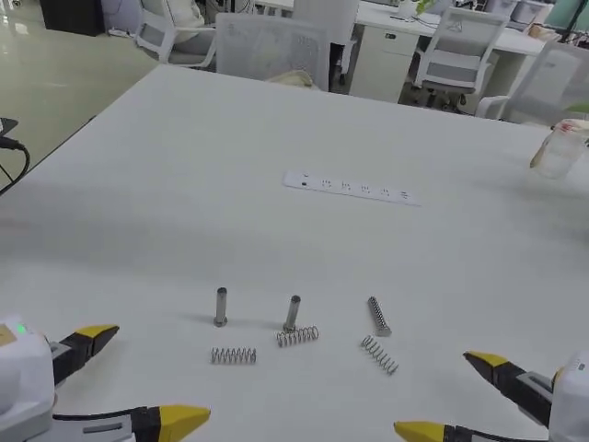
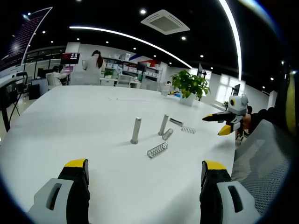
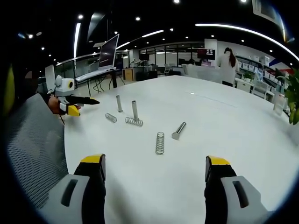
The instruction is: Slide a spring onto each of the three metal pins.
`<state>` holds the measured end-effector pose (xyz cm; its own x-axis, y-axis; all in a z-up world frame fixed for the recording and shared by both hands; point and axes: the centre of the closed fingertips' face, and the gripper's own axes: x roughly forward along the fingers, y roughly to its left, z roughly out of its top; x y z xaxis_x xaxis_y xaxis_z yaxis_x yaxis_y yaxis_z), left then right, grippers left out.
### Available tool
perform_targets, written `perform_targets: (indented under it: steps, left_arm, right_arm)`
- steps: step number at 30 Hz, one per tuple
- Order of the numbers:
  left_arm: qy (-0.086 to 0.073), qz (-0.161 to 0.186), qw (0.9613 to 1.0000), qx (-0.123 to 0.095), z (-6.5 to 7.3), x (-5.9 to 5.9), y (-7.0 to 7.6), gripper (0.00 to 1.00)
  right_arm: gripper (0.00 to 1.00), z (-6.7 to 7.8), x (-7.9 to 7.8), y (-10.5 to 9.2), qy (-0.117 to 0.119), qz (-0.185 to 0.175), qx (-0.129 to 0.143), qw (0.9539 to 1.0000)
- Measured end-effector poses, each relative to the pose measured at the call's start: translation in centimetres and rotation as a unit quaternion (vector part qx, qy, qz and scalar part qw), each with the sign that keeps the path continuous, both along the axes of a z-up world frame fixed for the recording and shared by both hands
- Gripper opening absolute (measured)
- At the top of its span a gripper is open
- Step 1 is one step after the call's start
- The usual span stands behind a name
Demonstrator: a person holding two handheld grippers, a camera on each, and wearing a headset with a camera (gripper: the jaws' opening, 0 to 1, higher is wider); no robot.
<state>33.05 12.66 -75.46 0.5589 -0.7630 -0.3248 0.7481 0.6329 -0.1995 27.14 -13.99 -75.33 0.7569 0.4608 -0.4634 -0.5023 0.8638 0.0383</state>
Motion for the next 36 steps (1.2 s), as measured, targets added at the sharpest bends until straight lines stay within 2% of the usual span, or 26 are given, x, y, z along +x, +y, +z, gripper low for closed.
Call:
perform_targets:
  steps: [36]
  left_arm:
    - [-0.002, -0.003, 1.0000, -0.002, 0.08, -0.04, -0.09, 0.98]
  right_arm:
    - [0.82, 0.11, 0.21, -0.42, 0.003, -0.003, -0.007, 1.0000]
